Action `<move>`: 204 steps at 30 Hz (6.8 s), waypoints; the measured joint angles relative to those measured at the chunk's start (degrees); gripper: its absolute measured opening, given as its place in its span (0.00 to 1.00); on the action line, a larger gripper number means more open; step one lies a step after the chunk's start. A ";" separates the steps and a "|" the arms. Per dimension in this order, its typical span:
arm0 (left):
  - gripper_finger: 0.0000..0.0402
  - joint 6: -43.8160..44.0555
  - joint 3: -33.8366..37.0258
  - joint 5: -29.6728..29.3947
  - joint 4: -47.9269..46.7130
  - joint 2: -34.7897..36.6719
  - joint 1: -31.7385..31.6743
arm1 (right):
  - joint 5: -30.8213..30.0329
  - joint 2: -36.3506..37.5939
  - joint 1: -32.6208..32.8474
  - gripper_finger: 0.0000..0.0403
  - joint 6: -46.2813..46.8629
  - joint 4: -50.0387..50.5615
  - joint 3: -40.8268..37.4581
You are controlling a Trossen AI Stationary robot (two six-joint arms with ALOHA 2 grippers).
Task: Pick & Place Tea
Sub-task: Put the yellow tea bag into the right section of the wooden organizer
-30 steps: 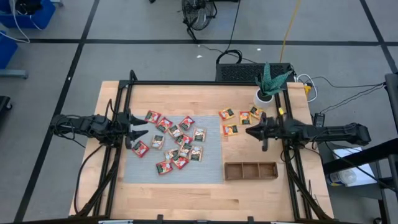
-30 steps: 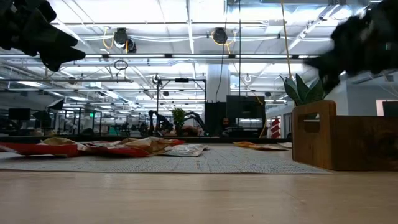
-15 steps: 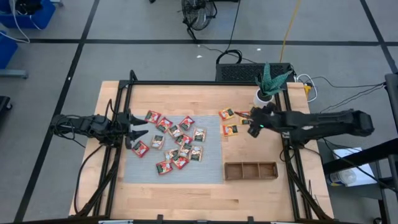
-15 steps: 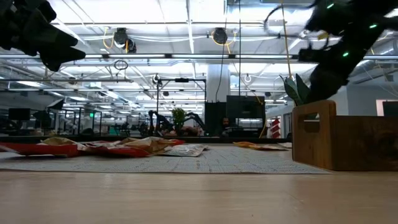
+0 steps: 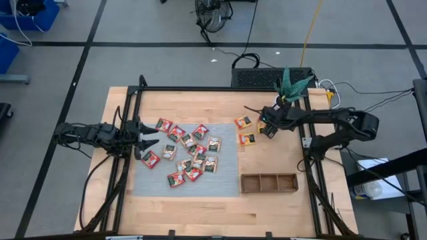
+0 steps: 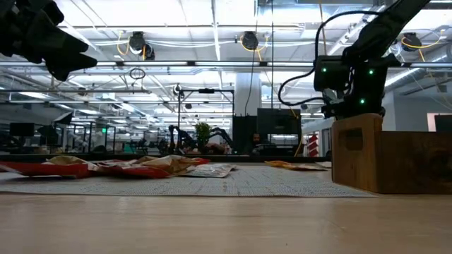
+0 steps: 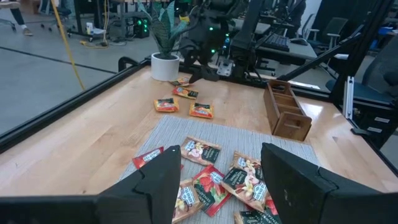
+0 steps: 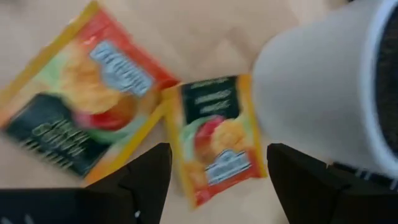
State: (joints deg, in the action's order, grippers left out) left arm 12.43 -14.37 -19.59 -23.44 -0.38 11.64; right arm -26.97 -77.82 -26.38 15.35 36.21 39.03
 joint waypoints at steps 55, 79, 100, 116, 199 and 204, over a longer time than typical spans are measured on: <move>0.56 0.01 -0.01 0.00 0.02 0.02 0.02 | 15.24 0.64 -9.47 0.14 -2.37 -0.72 -3.15; 0.56 0.02 0.00 0.00 0.00 0.02 0.02 | 16.50 -0.99 -11.14 0.83 -5.10 3.23 -0.32; 0.56 0.02 0.00 0.02 0.02 0.00 0.00 | 16.91 -9.94 -14.28 0.40 -5.08 3.15 -0.17; 0.56 0.00 0.00 0.02 0.02 0.01 0.02 | 18.10 -5.26 -8.91 0.02 -5.55 1.36 -0.24; 0.56 0.01 0.00 0.02 0.07 0.00 0.01 | 14.76 3.76 7.20 0.38 27.48 9.02 -11.93; 0.56 0.02 0.00 0.02 0.04 0.00 0.00 | 15.22 3.86 7.25 0.27 29.00 7.93 -13.54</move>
State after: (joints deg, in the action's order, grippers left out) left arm 12.44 -14.37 -19.57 -23.40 -0.38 11.64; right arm -11.75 -73.96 -19.14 44.34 44.14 25.49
